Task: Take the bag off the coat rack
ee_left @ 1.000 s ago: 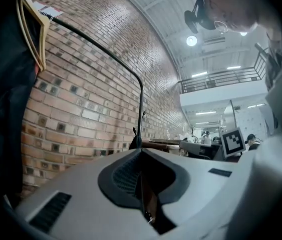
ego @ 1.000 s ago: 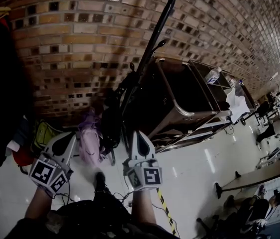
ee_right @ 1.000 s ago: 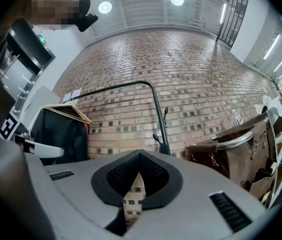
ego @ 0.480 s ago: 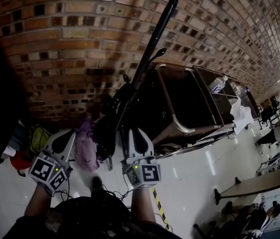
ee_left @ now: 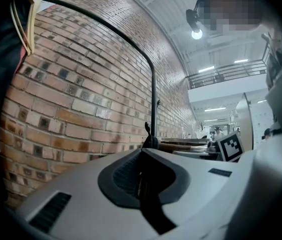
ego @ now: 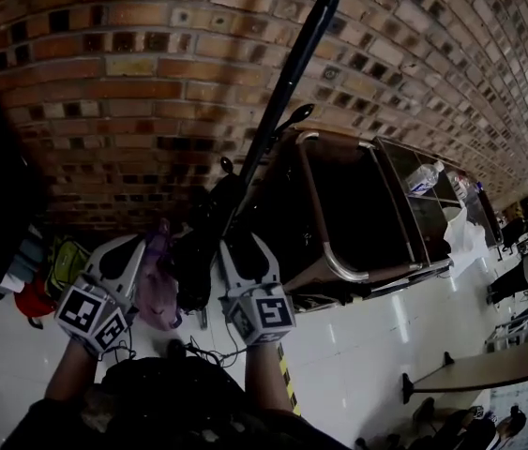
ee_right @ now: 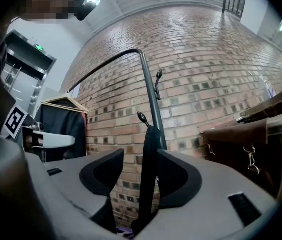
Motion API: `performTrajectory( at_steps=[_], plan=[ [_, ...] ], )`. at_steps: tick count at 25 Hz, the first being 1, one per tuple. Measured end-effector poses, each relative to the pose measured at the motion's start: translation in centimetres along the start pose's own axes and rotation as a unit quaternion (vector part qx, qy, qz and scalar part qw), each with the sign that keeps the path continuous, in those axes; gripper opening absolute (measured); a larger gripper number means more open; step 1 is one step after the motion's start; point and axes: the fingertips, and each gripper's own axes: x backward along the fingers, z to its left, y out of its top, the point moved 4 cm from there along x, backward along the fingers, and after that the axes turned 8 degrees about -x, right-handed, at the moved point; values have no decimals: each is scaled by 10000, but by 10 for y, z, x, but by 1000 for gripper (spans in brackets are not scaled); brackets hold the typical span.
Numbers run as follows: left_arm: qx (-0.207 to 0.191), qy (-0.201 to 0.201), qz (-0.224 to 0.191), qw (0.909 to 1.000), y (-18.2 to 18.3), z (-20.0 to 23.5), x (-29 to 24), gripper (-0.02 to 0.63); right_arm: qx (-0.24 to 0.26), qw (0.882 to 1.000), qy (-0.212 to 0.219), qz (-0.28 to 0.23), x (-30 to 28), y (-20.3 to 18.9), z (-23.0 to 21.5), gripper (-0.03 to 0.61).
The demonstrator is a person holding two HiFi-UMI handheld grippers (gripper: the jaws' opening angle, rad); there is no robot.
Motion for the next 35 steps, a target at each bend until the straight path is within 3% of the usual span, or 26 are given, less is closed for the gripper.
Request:
performTrajectory(
  at_steps=[10, 16, 21, 30, 35],
  plan=[
    [-68, 128, 49, 9999, -6, 4, -37, 34, -99, 9991, 103, 395, -41, -32, -33, 224],
    [-175, 9, 105, 9998, -4, 2, -49, 34, -81, 9978, 292, 585, -58, -40, -31, 224],
    [-139, -98, 151, 9997, -5, 15, -61, 34, 88, 9980, 153, 613, -73, -40, -33, 225],
    [-24, -475, 149, 9988, -6, 47, -86, 34, 298, 9979, -18, 566, -96, -36, -27, 130],
    [82, -666, 214, 9975, -10, 56, -99, 34, 85, 9978, -66, 648, -99, -34, -27, 63]
  ],
)
